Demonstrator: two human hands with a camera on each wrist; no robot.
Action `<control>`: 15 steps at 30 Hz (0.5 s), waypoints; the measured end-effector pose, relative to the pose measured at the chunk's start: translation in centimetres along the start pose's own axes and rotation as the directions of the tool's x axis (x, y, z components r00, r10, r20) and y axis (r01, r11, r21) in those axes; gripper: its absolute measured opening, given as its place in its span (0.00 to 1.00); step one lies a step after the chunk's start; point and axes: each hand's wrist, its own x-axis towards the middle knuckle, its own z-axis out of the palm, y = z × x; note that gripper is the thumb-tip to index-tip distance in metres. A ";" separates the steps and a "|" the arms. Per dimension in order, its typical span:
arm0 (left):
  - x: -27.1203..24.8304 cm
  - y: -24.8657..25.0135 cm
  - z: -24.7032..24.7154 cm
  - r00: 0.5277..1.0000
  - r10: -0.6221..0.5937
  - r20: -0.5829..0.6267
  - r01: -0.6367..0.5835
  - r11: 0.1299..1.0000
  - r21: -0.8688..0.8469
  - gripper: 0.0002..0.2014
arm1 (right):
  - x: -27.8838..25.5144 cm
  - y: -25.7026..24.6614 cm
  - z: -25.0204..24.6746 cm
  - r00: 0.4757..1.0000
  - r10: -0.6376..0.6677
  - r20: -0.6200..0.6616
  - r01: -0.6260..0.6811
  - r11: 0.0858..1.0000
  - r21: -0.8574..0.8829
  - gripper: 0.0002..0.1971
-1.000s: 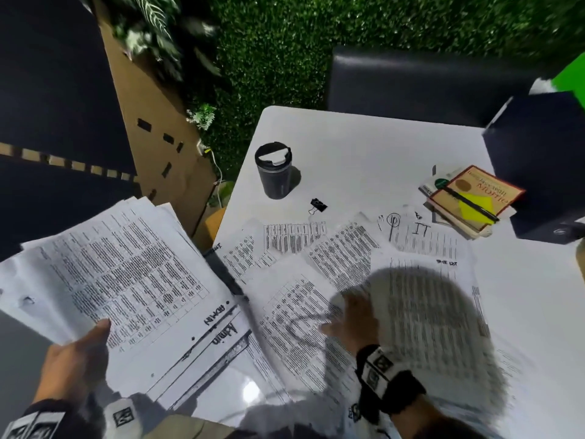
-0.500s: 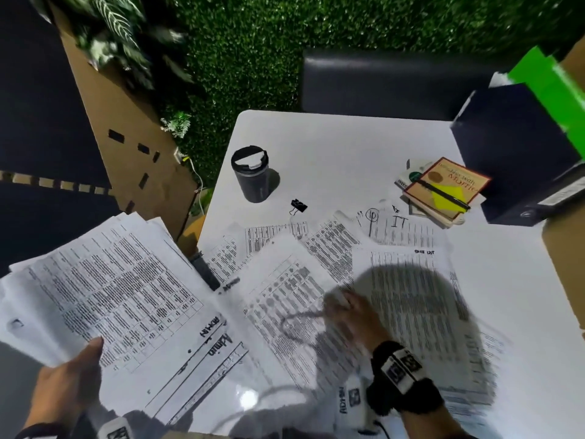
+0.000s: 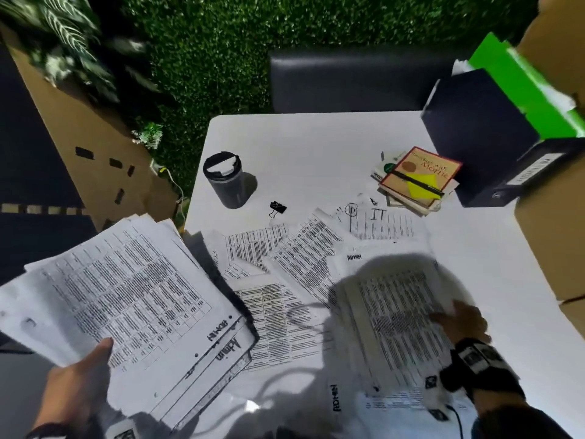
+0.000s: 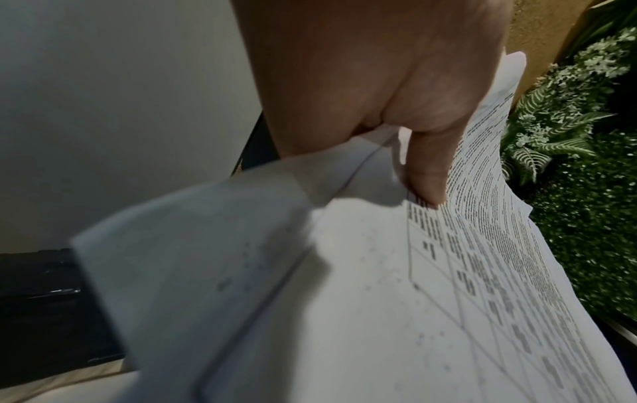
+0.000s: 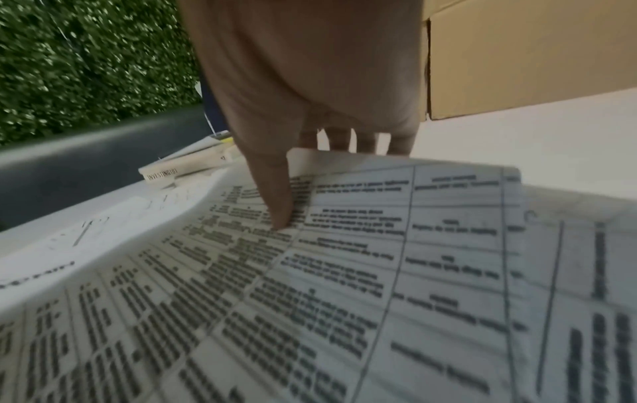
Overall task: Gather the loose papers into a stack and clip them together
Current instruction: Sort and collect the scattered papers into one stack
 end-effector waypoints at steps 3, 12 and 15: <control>-0.7 0.8 0.6 0.999 0.015 0.044 -0.014 0.999 -0.041 0.23 | -0.1 -0.3 0.6 0.996 -0.031 -0.081 0.029 0.999 -0.026 0.26; -1.3 0.9 1.7 0.991 0.052 0.122 -0.045 0.997 -0.066 0.11 | -0.1 -1.4 0.5 0.990 -0.109 -0.089 0.108 0.994 -0.012 0.31; -1.3 0.7 1.5 0.996 -0.006 0.093 0.009 1.000 -0.029 0.18 | -0.3 -1.9 0.6 0.998 -0.043 -0.037 0.042 0.998 -0.042 0.39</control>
